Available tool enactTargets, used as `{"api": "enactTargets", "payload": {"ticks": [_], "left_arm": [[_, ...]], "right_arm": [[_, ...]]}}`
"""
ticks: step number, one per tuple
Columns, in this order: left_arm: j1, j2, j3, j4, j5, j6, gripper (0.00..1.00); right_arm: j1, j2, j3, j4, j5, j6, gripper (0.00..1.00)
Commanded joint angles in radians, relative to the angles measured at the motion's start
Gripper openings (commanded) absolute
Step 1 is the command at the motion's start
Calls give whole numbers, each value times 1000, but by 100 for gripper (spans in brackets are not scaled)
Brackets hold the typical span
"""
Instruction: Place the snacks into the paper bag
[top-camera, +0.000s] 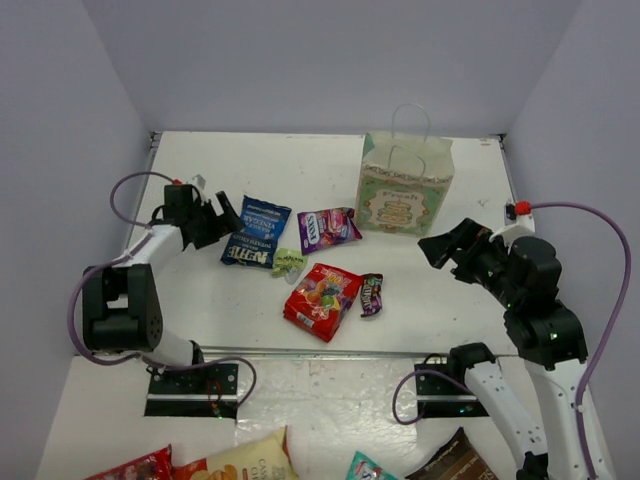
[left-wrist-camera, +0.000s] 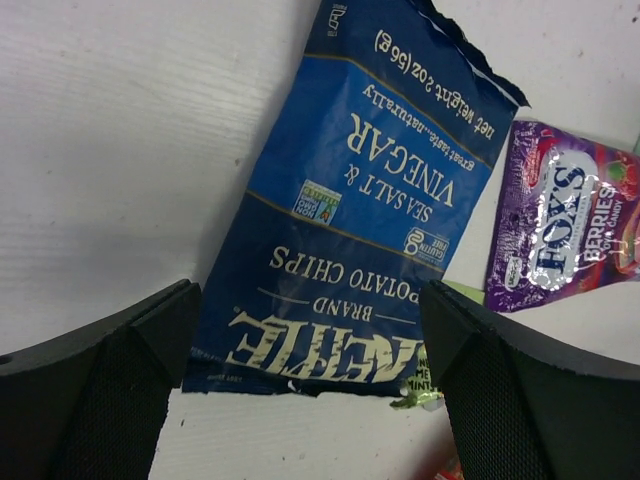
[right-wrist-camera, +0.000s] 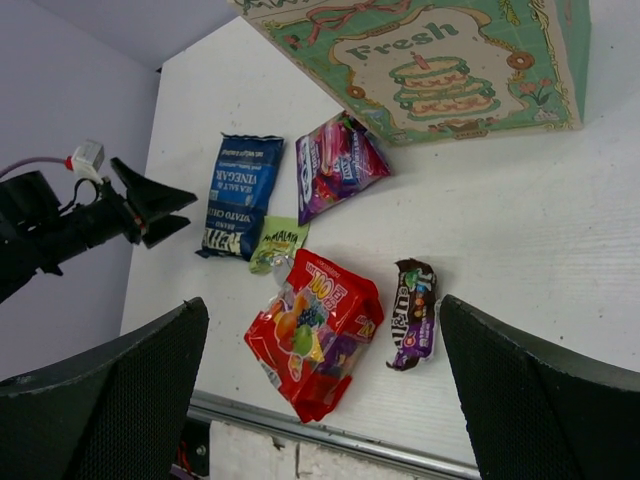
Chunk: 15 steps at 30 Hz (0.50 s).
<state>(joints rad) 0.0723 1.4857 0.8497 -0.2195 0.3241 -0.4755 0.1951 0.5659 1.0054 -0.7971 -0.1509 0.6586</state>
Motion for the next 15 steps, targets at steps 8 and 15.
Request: {"api": "enactTargets", "payload": {"ticks": [8, 15], "left_arm": [[-58, 202, 77, 132, -103, -5, 92], [-62, 248, 89, 115, -174, 14, 70]], "right_arm": [[-3, -17, -21, -5, -56, -13, 98], [-3, -27, -31, -4, -65, -8, 98]]}}
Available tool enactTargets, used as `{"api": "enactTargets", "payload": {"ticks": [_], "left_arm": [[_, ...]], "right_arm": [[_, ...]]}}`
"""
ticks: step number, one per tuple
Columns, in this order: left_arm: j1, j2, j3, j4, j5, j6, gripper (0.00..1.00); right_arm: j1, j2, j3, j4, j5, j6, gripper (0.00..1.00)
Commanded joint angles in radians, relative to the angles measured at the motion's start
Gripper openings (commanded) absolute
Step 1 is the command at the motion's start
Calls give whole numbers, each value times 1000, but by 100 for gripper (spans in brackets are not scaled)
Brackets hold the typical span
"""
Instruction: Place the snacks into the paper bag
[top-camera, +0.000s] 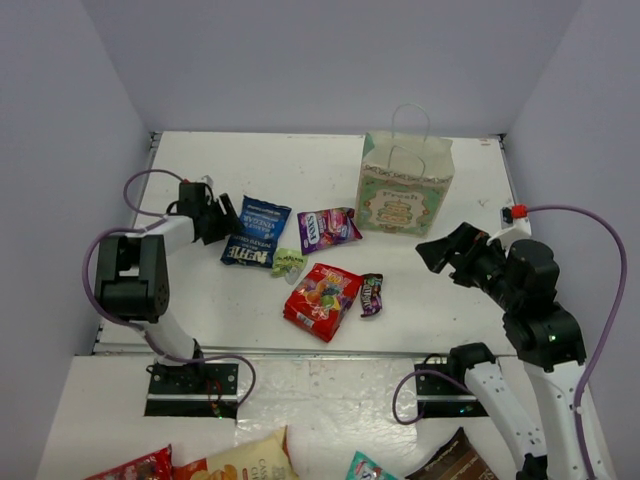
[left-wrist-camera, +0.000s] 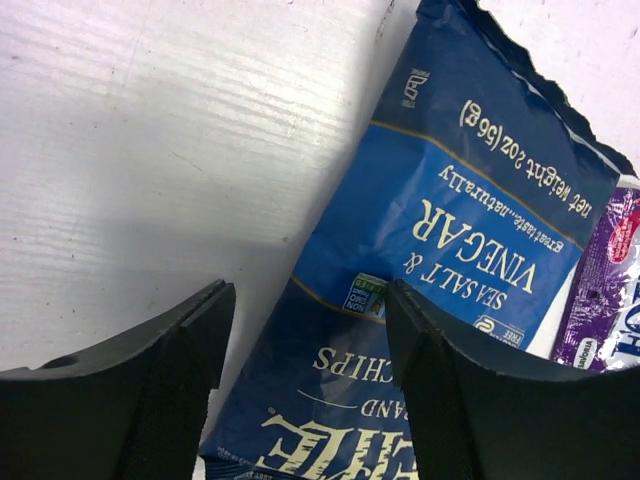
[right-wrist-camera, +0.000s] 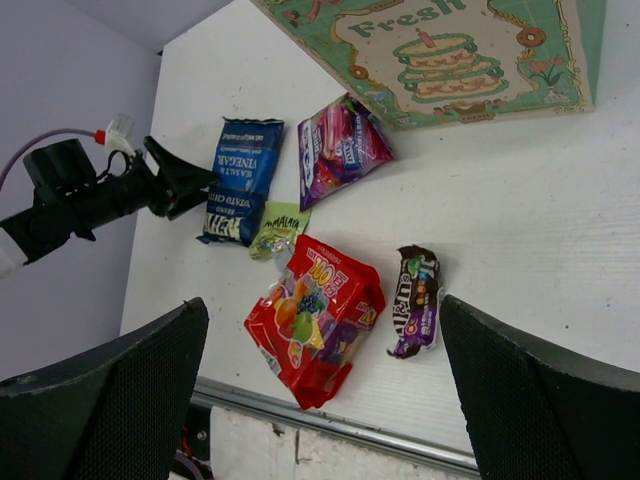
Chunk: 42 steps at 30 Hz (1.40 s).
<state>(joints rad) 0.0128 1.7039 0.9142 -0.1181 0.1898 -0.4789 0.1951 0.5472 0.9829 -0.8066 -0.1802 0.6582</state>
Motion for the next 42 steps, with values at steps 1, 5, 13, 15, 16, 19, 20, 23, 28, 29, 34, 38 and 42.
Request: {"api": "enactTargets", "payload": {"ticks": [1, 5, 13, 15, 16, 19, 20, 23, 28, 29, 34, 38, 42], "left_arm": [[-2, 36, 26, 12, -36, 20, 66], [-2, 68, 26, 11, -13, 33, 55], [-31, 105, 22, 23, 92, 42, 33], [-31, 112, 18, 32, 149, 45, 24], [-31, 121, 20, 37, 198, 45, 19], [-31, 125, 20, 46, 269, 33, 0], [-31, 119, 17, 51, 283, 28, 0], [-31, 77, 8, 67, 336, 2, 0], [-31, -38, 15, 81, 454, -52, 0], [-31, -58, 18, 83, 468, -62, 0], [-39, -197, 60, 136, 546, -127, 0], [-71, -276, 132, 149, 499, -127, 0], [-92, -331, 190, 218, 476, -153, 0]], "right_arm": [[-3, -9, -16, 10, -39, -6, 97], [-3, -1, -27, 23, -53, 1, 97], [-3, -4, -43, 23, -44, -6, 97], [-3, -3, -46, 24, -45, -6, 97], [-5, -4, -47, 24, -45, -6, 97], [-3, -4, -50, 27, -47, -6, 97], [-3, -4, -50, 26, -48, -6, 97], [-3, -7, -53, 26, -48, -6, 97], [-3, -9, -64, 27, -45, -9, 97], [-3, -9, -66, 27, -44, -9, 97], [-3, -16, -76, 29, -44, -11, 97], [-2, -20, -78, 29, -45, -11, 97], [-3, -26, -82, 27, -45, -11, 97]]}}
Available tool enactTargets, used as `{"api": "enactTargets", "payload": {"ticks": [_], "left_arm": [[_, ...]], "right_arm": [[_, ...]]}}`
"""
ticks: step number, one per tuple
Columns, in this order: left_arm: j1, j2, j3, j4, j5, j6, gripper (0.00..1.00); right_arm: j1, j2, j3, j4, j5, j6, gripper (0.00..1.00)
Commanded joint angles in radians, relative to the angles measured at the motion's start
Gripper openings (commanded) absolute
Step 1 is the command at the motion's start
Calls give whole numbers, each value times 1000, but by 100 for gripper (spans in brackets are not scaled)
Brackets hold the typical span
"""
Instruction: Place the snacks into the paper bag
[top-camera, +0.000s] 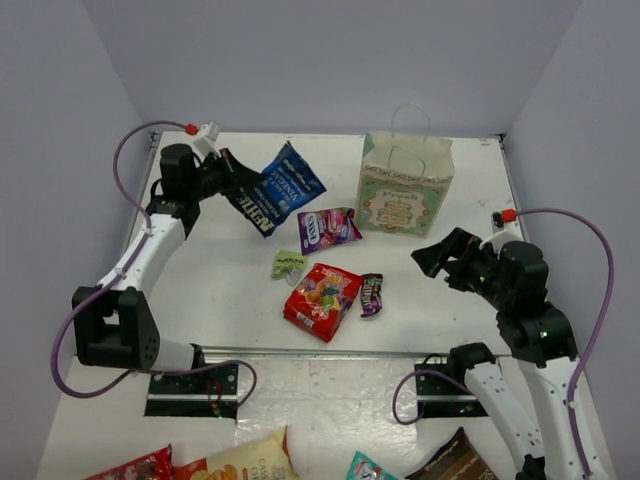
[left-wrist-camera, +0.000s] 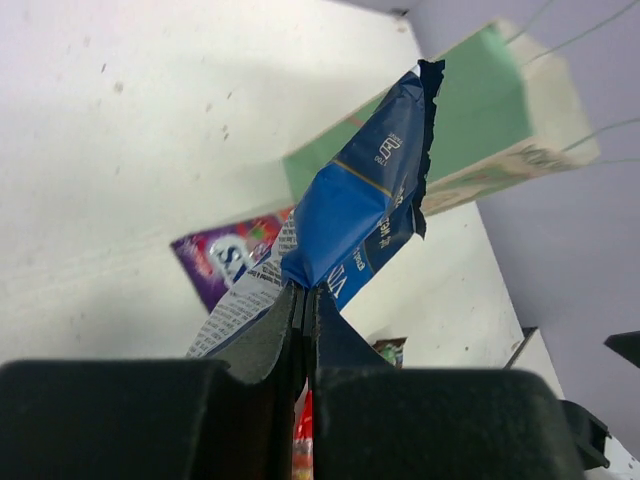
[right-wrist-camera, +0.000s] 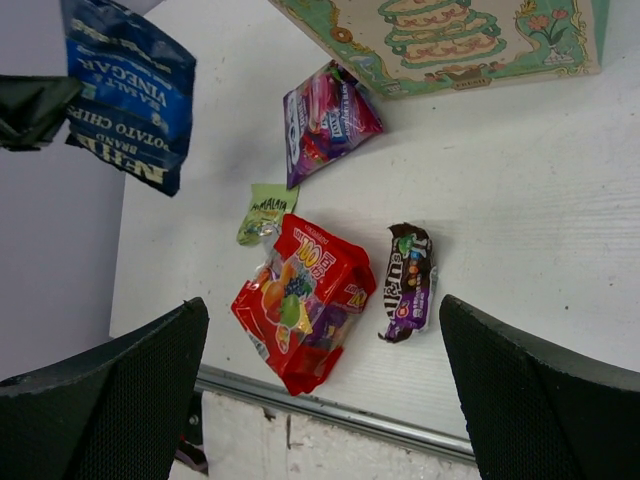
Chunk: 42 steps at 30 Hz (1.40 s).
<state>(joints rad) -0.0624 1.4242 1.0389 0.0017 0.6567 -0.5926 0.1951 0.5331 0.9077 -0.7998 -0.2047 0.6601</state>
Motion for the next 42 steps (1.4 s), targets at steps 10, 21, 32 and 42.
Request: {"api": "enactTargets", "payload": {"ticks": [10, 21, 32, 42], "left_arm": [[-145, 44, 341, 144, -38, -26, 0], [-312, 199, 708, 30, -245, 212, 0], [-389, 332, 858, 205, -253, 142, 0], [-459, 463, 924, 385, -244, 48, 0]], "right_arm": [[-3, -19, 2, 2, -15, -19, 97], [-3, -33, -24, -3, -27, -14, 97], [-3, -45, -23, -16, -2, -20, 97], [-3, -47, -20, -26, 7, -22, 97]]}}
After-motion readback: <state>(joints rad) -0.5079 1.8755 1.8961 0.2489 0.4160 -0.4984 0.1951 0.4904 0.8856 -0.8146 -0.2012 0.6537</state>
